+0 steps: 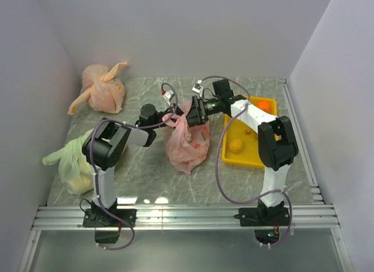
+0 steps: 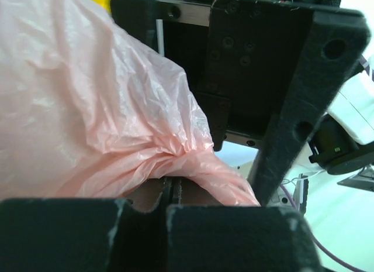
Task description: Place the fake fruits into the plastic bag and tie a complex knot
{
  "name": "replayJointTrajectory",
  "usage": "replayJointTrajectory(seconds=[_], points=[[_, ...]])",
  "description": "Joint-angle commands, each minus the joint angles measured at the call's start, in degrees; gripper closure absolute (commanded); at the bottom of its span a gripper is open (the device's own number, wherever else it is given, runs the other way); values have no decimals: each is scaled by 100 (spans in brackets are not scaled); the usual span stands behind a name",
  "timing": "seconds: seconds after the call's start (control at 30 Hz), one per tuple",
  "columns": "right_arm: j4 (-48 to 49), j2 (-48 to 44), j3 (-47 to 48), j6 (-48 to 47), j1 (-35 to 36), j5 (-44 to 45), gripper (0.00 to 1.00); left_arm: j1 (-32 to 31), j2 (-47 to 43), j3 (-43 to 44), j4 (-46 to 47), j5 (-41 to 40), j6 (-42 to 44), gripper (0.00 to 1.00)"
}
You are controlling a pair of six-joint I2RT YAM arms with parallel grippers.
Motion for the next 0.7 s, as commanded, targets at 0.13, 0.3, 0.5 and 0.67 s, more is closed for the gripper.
replayJointTrajectory(seconds=[0.13,0.3,0.5,0.67], points=[[-561,231,583,-797,312,-586,26,-235,-96,164,-94,504,811,99],[-2483,310,882,-2021,119,-217,21,-199,-264,-47,-193,610,964,99],[-3779,249,1321,-3419,-391,372,10,-190,-334,-144,-105,619,972,100],[-4790,275,1586,-3973,-594,13,11,-182,-290,-118,-8,645,937,99]])
